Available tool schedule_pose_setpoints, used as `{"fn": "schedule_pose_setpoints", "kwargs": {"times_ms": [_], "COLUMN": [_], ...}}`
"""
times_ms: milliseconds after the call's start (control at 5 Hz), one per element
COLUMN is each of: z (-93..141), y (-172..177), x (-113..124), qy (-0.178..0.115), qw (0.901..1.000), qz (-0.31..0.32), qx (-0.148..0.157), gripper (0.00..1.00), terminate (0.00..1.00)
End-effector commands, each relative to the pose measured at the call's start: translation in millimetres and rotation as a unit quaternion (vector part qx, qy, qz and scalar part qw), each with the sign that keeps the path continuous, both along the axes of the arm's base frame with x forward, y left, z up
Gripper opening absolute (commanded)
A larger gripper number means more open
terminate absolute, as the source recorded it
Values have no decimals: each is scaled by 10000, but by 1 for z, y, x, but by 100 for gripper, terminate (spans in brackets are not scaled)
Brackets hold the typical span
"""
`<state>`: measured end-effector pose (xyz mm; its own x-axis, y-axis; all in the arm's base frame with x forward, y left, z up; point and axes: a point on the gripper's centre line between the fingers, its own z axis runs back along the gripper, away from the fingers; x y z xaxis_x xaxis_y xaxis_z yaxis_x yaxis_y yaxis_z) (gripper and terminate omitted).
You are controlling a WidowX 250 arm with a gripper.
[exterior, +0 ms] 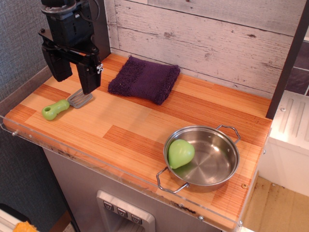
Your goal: Move the purple dishcloth from the back left corner to the back right corner.
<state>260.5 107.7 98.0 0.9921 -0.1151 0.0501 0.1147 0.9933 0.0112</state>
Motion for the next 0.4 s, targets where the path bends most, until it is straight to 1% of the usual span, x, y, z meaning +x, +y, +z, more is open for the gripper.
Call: {"fn": "schedule_pose_setpoints", "kwargs": {"times_ms": [0, 200], "z": [0, -3], "y": [0, -12], "x": [0, 15], "qy": [0, -96], "qw": [10000, 9999], "qz": [0, 138], "qx": [0, 39], "gripper": [100, 100], "terminate": [0, 0]}}
